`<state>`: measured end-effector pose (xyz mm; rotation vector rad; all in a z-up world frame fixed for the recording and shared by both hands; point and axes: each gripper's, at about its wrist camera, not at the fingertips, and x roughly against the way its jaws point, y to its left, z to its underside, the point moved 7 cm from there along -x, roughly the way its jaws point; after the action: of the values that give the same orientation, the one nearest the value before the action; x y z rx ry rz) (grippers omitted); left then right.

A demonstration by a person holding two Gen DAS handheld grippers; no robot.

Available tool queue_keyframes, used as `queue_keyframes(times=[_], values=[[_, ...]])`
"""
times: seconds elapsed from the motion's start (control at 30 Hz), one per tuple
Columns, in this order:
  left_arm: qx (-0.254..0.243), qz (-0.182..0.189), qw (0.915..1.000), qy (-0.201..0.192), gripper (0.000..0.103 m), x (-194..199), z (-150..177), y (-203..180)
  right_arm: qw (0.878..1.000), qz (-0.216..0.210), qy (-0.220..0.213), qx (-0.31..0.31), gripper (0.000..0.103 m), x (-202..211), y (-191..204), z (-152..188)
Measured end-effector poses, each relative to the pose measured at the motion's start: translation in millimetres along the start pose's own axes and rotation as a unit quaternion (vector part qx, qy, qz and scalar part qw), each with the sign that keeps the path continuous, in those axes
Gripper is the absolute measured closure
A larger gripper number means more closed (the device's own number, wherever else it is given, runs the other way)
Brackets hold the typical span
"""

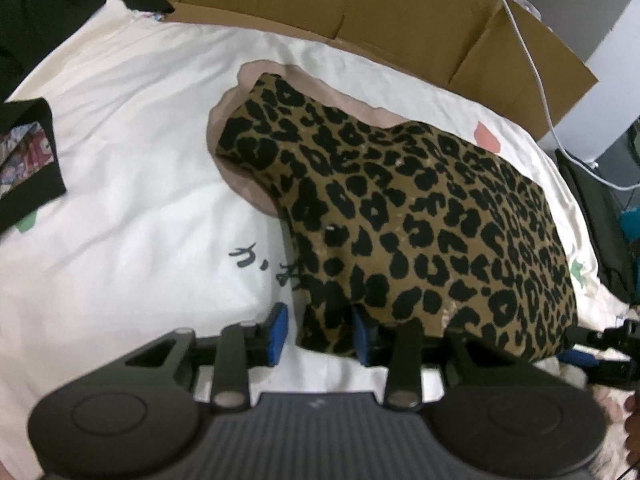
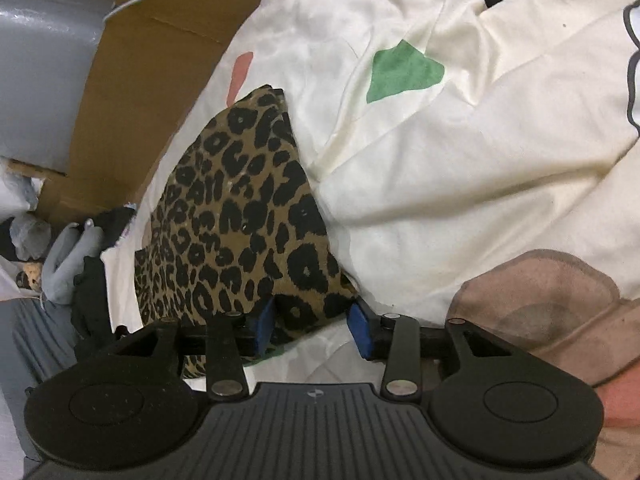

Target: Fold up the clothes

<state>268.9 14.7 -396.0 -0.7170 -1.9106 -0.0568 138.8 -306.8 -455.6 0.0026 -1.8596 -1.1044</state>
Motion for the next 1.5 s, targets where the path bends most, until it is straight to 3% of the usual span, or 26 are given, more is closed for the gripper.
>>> queue_keyframes(times=[0.07, 0.1, 0.17, 0.23, 0.27, 0.33, 0.5, 0.6, 0.73, 0.87, 1.03, 1.13, 1.17, 1.3, 1.4, 1.5], values=[[0.011, 0.003, 0.9999, 0.004, 0.085, 1.1, -1.3, 3.3, 1.0, -0.002, 0.002, -0.006, 0.073, 3.7, 0.4, -2.5], [0.018, 0.004, 0.9998, 0.006, 0.092, 1.6, -2.0, 5.2, 1.0, -0.005, 0.001, -0.008, 0.074, 6.0, 0.7, -3.0], [0.041, 0.012, 0.999, 0.009, 0.092, 3.0, -2.9, 11.5, 1.0, -0.015, -0.001, -0.011, 0.074, 10.3, 1.4, -2.8], [0.057, 0.023, 0.9981, 0.009, 0.09, 5.1, -2.7, 15.0, 1.0, -0.022, 0.005, -0.013, 0.073, 10.1, 0.7, 0.1], [0.06, 0.027, 0.9978, 0.01, 0.088, 6.1, -2.0, 15.6, 0.999, -0.027, 0.013, -0.015, 0.064, 7.3, -0.1, 2.4], [0.066, 0.038, 0.9971, 0.007, 0.085, 7.0, -1.1, 15.0, 0.999, -0.035, 0.022, -0.022, 0.056, 1.6, -1.6, 5.8], [0.068, 0.059, 0.9959, -0.009, 0.073, 4.6, -2.5, 12.6, 0.996, -0.059, 0.003, -0.06, 0.057, -4.3, -7.7, 0.3], [0.038, 0.07, 0.9958, -0.045, 0.065, 2.3, -4.6, 9.7, 0.995, -0.062, -0.019, -0.078, 0.06, -1.6, -11.6, -3.2], [0.047, 0.088, 0.9941, -0.042, 0.065, -4.5, -1.7, 12.0, 0.994, -0.07, -0.036, -0.074, 0.059, 2.4, -7.8, -5.8], [0.049, 0.106, 0.9927, -0.031, 0.065, -4.8, 1.8, 10.1, 0.992, -0.082, -0.036, -0.09, 0.058, -2.8, -11.3, -6.0], [0.059, 0.114, 0.9913, -0.028, 0.065, -9.5, 2.9, 11.2, 0.995, -0.075, -0.028, -0.066, 0.059, -11.6, -4.8, -6.5], [0.069, 0.113, 0.9909, -0.023, 0.08, -13.3, 1.1, 14.2, 0.994, -0.08, -0.027, -0.073, 0.075, -7.2, -6.1, -9.2], [0.072, 0.115, 0.9906, -0.02, 0.084, -14.3, 1.3, 15.6, 0.993, -0.082, -0.028, -0.076, 0.075, -6.0, -7.2, -8.9], [0.081, 0.123, 0.989, -0.019, 0.083, -16.3, 1.2, 18.6, 0.992, -0.082, -0.023, -0.088, 0.072, -8.3, -13.0, -4.0], [0.06, 0.113, 0.9915, -0.021, 0.083, -17.1, 0.6, 15.0, 0.992, -0.085, -0.02, -0.09, 0.073, -11.4, -12.7, -4.4], [0.04, 0.105, 0.9936, -0.013, 0.097, -17.4, -1.0, 13.7, 0.993, -0.084, -0.012, -0.079, 0.084, -12.7, -10.4, -6.1]])
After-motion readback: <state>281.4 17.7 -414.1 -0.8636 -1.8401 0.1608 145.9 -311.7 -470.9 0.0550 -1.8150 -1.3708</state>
